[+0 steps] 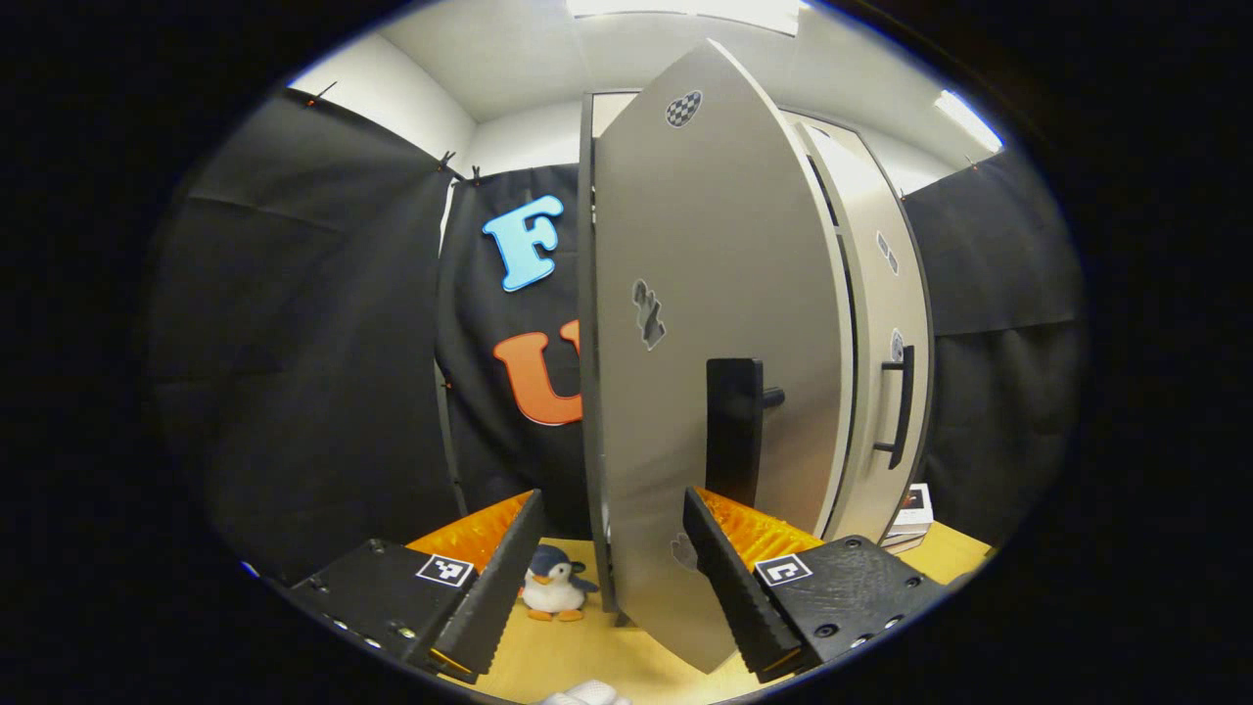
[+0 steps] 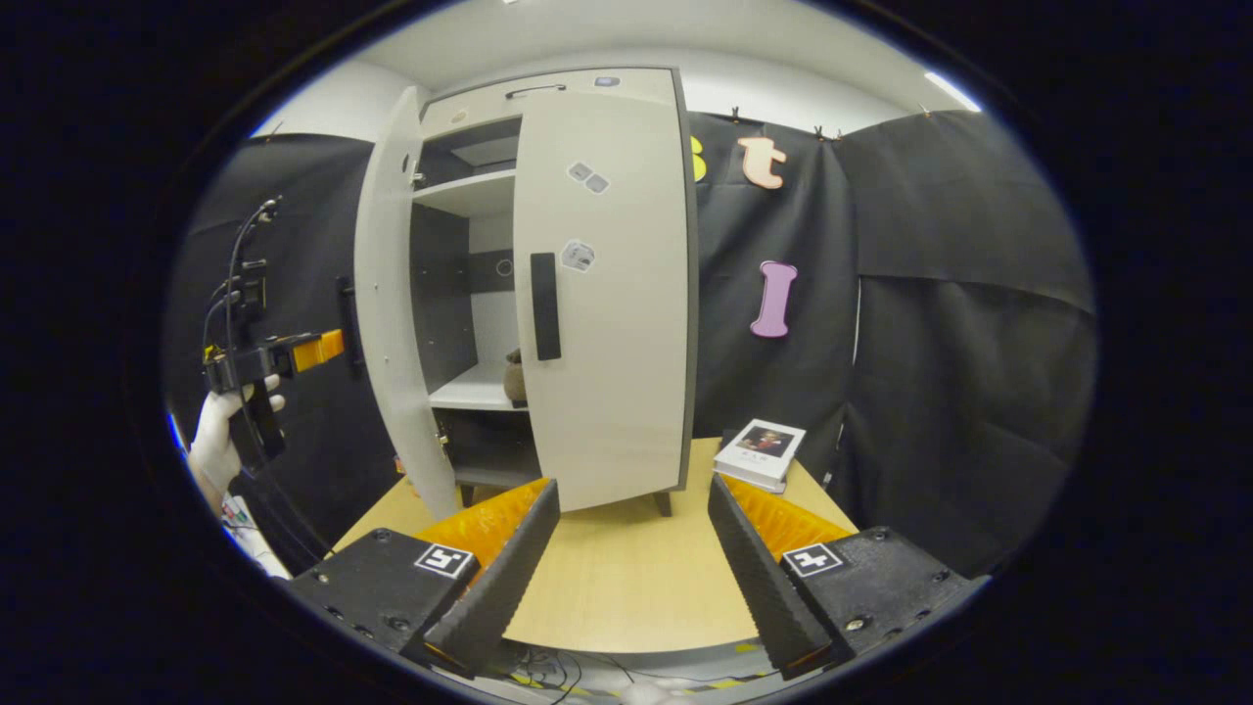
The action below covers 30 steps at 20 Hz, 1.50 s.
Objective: Grab one shoe with the right hand and put it into the shoe cabinet, grab the other shoe with the left hand and put it into the shoe cabinet; then close the right door with the right hand and the left door with the left hand.
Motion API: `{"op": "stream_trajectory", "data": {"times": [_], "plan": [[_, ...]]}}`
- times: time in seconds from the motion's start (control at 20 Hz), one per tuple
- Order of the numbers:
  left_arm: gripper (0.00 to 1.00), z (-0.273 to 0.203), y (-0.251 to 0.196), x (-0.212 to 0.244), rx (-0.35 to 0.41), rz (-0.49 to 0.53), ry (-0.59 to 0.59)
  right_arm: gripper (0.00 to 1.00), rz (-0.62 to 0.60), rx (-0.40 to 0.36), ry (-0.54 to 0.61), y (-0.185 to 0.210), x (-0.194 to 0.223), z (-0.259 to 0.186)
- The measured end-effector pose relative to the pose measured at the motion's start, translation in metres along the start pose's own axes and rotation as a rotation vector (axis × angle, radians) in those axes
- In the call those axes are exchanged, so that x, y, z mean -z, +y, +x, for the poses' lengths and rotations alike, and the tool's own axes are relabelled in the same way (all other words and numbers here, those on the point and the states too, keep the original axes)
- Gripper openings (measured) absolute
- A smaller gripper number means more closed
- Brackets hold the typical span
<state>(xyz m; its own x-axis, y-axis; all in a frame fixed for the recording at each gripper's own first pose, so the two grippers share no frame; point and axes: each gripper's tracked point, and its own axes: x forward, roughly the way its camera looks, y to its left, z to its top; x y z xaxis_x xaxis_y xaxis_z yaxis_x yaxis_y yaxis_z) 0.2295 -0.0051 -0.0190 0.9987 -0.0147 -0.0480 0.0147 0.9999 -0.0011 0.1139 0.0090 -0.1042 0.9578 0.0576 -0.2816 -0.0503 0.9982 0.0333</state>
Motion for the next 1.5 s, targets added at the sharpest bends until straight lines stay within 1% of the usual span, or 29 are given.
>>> {"op": "stream_trajectory", "data": {"times": [0.1,0.25,0.3,0.35,0.55,0.7,1.0,1.15,1.2,1.25,1.5], "plan": [[0.97,0.004,-0.011,-0.003,0.017,0.0,0.012,1.0,-0.007,0.015,-0.004,-0.007,-0.002,-0.002],[0.96,0.003,-0.019,-0.007,0.017,0.02,0.002,1.0,0.005,0.032,-0.009,-0.011,-0.003,-0.008],[1.0,0.0,-0.023,-0.007,0.025,0.02,0.001,1.0,0.01,0.033,-0.01,-0.011,-0.003,-0.009],[0.96,-0.002,-0.027,-0.008,0.027,0.019,-0.001,1.0,0.013,0.033,-0.012,-0.011,-0.004,-0.009],[0.96,-0.019,-0.03,-0.004,0.023,0.026,0.02,1.0,0.013,0.036,-0.032,-0.012,-0.009,-0.011],[0.96,-0.044,-0.035,-0.005,0.026,0.008,0.025,1.0,0.016,0.037,-0.047,-0.012,-0.013,-0.012],[0.96,-0.1,-0.049,-0.009,0.05,0.014,0.013,1.0,0.019,0.017,-0.081,-0.001,-0.023,-0.014],[0.96,-0.129,-0.053,-0.01,0.044,0.008,-0.004,1.0,0.012,0.014,-0.102,0.005,-0.026,-0.014],[1.0,-0.138,-0.052,-0.008,0.036,0.012,-0.012,1.0,0.008,0.018,-0.112,0.004,-0.027,-0.014],[0.96,-0.146,-0.053,-0.006,0.031,0.012,-0.01,1.0,0.005,0.017,-0.112,0.005,-0.027,-0.014],[0.96,-0.178,-0.056,0.002,0.041,0.002,0.01,1.0,0.014,0.018,-0.147,0.005,-0.033,-0.021]]}}
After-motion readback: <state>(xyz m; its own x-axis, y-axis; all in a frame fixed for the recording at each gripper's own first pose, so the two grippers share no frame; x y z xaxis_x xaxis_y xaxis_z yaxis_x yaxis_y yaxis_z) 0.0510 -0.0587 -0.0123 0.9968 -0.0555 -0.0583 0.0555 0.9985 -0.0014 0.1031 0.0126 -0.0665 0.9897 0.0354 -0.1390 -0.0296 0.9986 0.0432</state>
